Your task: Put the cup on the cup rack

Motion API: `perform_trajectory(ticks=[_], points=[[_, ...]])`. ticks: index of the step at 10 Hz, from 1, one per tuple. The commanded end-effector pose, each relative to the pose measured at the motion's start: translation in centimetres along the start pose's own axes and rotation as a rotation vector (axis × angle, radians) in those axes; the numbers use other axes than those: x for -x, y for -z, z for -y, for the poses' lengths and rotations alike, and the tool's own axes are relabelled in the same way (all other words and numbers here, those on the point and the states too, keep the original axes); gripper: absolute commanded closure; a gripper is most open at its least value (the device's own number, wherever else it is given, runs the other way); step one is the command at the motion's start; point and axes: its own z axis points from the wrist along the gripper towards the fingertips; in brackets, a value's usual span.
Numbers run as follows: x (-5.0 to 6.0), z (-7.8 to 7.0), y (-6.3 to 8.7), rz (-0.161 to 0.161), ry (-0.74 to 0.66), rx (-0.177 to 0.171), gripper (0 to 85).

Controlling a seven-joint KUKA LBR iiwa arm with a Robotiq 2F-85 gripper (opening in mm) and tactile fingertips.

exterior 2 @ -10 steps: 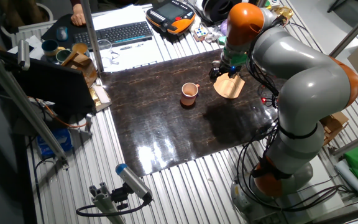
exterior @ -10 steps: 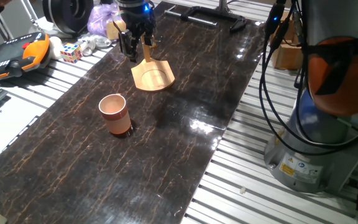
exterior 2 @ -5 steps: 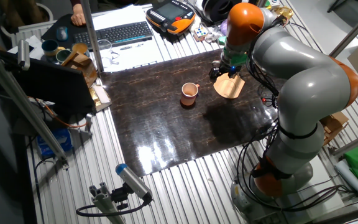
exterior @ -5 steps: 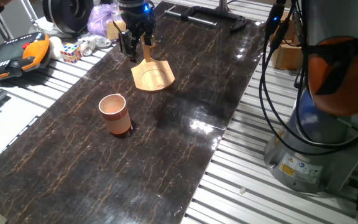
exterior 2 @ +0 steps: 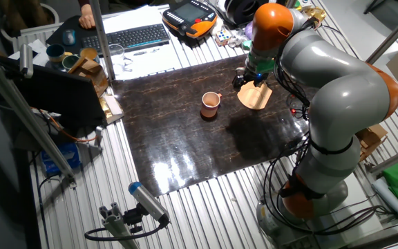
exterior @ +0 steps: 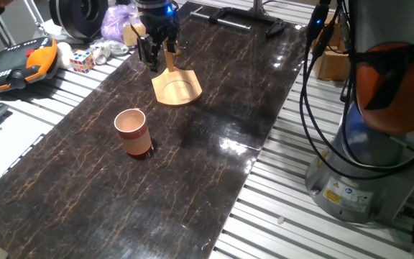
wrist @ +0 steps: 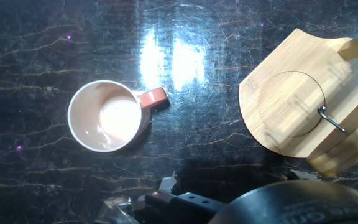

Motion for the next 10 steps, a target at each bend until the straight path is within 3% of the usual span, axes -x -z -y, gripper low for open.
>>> perform_trajectory(ticks=[1,7,10], points=[[-0.01,-0.01,0.01,-0.065,-0.188,-0.035,84.3],[0.03,-0.42,0.26,-0.071,-0.204,-0.031,84.3],[0.07,-0.48,0.23,-0.049,-0.191,-0.033,84.3]])
